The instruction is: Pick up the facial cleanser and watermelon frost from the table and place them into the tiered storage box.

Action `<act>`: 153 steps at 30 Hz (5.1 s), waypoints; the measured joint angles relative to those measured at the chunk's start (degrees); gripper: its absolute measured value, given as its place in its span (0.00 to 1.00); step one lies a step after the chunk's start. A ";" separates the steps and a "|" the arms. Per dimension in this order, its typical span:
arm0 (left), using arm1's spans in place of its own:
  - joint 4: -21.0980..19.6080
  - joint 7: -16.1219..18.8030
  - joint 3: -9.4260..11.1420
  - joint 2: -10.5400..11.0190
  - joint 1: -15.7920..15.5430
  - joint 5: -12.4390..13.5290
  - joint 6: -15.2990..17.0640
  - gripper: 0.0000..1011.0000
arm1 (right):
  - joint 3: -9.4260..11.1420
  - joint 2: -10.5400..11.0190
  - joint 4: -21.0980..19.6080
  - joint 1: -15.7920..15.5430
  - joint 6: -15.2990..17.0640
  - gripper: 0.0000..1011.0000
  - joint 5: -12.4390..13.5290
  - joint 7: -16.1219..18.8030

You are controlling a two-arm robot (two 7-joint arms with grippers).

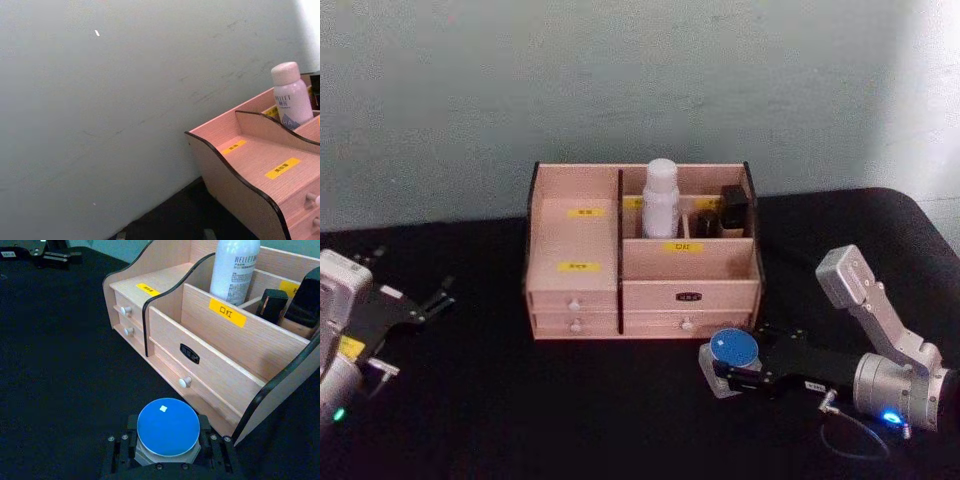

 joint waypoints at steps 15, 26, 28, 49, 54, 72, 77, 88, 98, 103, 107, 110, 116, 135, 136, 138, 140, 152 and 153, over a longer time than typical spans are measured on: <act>0.00 0.00 0.00 0.00 0.00 0.00 0.00 0.99 | 0.00 0.00 0.00 0.00 0.00 0.70 -0.01 0.00; 0.00 0.00 0.00 0.00 0.00 0.00 0.00 0.99 | -0.40 0.96 -0.47 0.11 -2.33 0.70 0.19 2.58; 0.00 0.00 0.00 0.00 0.00 0.00 0.00 0.99 | -0.48 1.28 -0.86 0.23 -2.88 0.70 0.60 3.44; 0.00 0.00 0.00 0.00 0.00 0.00 0.00 0.99 | -2.97 -0.59 -1.66 5.45 -7.09 0.70 3.52 7.54; 0.00 0.00 0.00 0.00 0.00 0.00 0.00 0.99 | -3.94 -1.94 -0.80 7.78 -7.64 0.70 3.19 7.59; 0.00 0.00 0.00 0.00 0.00 0.00 0.00 0.99 | -8.16 -10.14 6.51 17.85 -6.91 0.70 -0.62 5.51; 0.00 0.00 0.00 0.00 0.00 0.00 0.00 0.99 | -8.98 -12.36 9.39 20.28 -6.69 0.70 -1.07 5.46; 0.00 0.00 0.00 0.00 0.00 0.00 0.00 0.99 | -10.36 -16.86 15.83 25.18 -5.60 0.70 -2.47 4.80; 0.00 0.00 0.00 0.00 0.00 0.00 0.00 0.99 | -10.80 -21.69 23.44 29.15 -4.80 0.70 -4.16 3.00; 0.00 0.00 0.00 0.00 0.00 0.00 0.00 0.99 | -10.79 -23.47 26.44 30.30 -4.48 0.70 -4.89 2.33; 0.00 0.00 0.00 0.00 0.00 0.00 0.00 0.99 | -10.55 -24.53 28.50 31.03 -4.13 0.70 -5.40 1.75; 0.00 0.00 0.00 0.00 0.00 0.00 0.00 0.99 | -10.09 -25.31 30.17 31.58 -3.86 0.70 -5.86 1.20; 0.00 0.00 0.00 0.00 0.00 0.00 0.00 0.99 | -9.32 -26.15 32.00 32.09 -3.87 0.70 -6.27 1.00; 0.00 0.00 0.00 0.00 0.00 0.00 0.00 0.99 | -8.08 -26.88 33.43 32.28 -3.57 0.70 -6.83 0.39; 0.00 0.00 0.00 0.00 0.00 0.00 0.00 0.99 | -8.09 -26.87 33.42 32.28 -3.58 0.70 -6.82 0.41; 0.00 0.00 0.00 0.00 0.00 0.00 0.00 0.99 | -8.11 -26.86 33.40 32.28 -3.58 0.70 -6.81 0.44; 0.00 0.00 0.00 0.00 0.00 0.00 0.00 0.99 | -8.13 -26.85 33.36 32.27 -3.59 0.70 -6.78 0.47; 0.00 0.00 0.00 0.00 0.00 0.00 0.00 0.99 | -8.20 -26.81 33.24 32.23 -3.65 0.97 -6.69 0.53; 0.00 0.00 0.00 0.00 0.00 0.00 0.00 0.99 | -8.20 -26.81 33.24 32.22 -3.66 0.97 -6.68 0.53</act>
